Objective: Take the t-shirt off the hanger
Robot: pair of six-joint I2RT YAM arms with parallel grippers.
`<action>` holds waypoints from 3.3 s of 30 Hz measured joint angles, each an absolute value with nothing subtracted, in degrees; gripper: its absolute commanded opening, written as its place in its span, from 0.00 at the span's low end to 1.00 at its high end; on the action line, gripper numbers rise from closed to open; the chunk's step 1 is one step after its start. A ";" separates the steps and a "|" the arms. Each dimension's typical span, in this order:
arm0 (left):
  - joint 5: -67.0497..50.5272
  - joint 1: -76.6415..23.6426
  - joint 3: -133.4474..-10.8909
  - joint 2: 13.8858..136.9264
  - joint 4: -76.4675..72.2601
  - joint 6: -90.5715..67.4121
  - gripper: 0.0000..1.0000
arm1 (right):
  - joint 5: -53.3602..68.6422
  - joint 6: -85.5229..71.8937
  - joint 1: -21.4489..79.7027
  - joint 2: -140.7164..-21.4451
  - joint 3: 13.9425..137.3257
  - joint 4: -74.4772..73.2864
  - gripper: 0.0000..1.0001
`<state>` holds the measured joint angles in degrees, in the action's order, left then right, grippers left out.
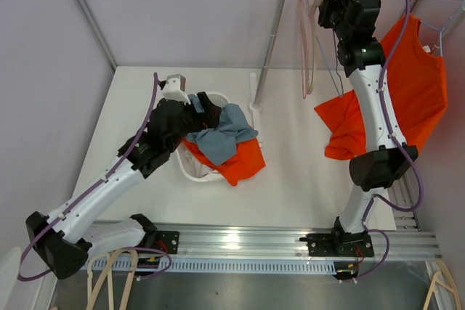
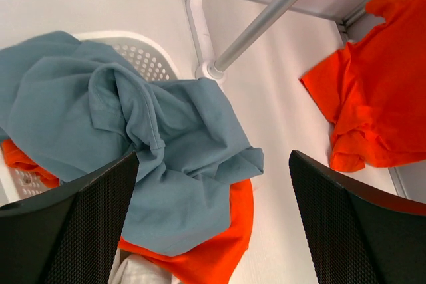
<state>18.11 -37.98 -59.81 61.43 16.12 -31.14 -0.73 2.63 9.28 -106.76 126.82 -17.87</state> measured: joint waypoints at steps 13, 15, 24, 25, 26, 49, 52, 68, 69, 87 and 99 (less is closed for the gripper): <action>20.05 -38.22 -60.53 57.25 17.34 -28.82 1.00 | -1.65 -0.19 3.38 -82.56 106.72 -22.55 0.50; 20.64 -38.52 -60.55 56.75 17.34 -28.32 1.00 | -1.56 -0.97 1.83 -78.30 107.13 -24.82 0.56; 21.30 -41.08 -60.58 55.94 17.19 -26.55 1.00 | -3.16 -4.89 -12.29 -75.72 120.64 -42.17 0.62; 21.28 -41.39 -60.58 55.96 17.10 -26.35 1.00 | -1.63 -5.69 -15.27 -76.64 121.40 -43.48 0.63; 21.30 -41.69 -60.60 55.99 17.02 -26.11 1.00 | -0.27 -6.28 -17.65 -77.60 121.93 -44.40 0.62; 21.87 -46.92 -62.30 60.71 14.87 -22.39 1.00 | 0.51 -2.26 -25.47 -101.16 133.84 -48.97 0.59; 22.11 -47.75 -63.75 62.00 14.74 -21.85 1.00 | -0.58 -0.51 -25.63 -101.47 133.84 -47.37 0.60; 22.39 -49.28 -69.78 64.75 14.41 -17.30 0.99 | 6.59 2.02 -28.95 -109.60 134.50 -39.53 0.50; 22.39 -49.28 -69.78 64.88 14.41 -17.30 0.99 | 7.31 2.02 -28.95 -109.75 134.50 -39.16 0.50; 22.87 -49.98 -69.78 65.36 14.46 -17.26 1.00 | 13.06 1.54 -28.27 -109.71 131.87 -31.05 0.00; 23.86 -50.89 -69.49 64.66 14.39 -16.36 1.00 | 12.71 2.59 -25.04 -104.27 127.81 -29.43 0.00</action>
<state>23.86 -50.89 -69.49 64.66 14.39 -16.36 12.71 2.59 -25.04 -104.27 127.81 -29.43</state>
